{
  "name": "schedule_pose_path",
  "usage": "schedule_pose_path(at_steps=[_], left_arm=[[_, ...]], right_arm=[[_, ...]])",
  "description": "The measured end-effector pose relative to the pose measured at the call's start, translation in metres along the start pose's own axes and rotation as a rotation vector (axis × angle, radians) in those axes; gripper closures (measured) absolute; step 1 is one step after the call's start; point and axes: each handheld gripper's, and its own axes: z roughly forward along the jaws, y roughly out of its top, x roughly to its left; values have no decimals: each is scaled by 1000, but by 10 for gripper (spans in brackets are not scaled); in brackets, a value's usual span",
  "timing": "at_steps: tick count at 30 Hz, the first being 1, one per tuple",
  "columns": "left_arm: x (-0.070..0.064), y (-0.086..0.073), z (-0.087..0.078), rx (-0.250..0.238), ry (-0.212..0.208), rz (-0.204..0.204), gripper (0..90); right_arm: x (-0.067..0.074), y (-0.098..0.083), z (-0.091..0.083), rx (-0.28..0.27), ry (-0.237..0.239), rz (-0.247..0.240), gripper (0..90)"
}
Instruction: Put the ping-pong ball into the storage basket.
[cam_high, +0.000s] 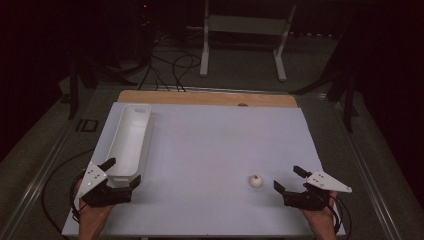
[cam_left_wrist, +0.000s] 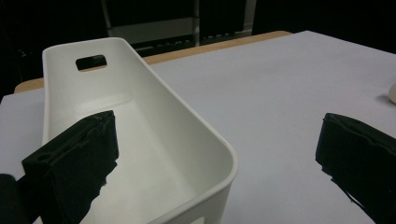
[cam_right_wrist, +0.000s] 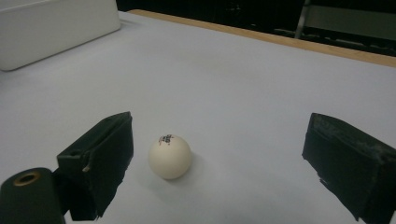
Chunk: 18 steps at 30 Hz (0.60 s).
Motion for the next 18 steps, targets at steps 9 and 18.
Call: schedule_pose_path(at_steps=[9, 18], left_arm=[[-1, 0, -2, -7, 5, -3, 0], [-2, 0, -1, -6, 6, -3, 0]], right_arm=[[0, -1, 3, 17, 8, 5, 85], [1, -1, 6, 36, 14, 15, 85]])
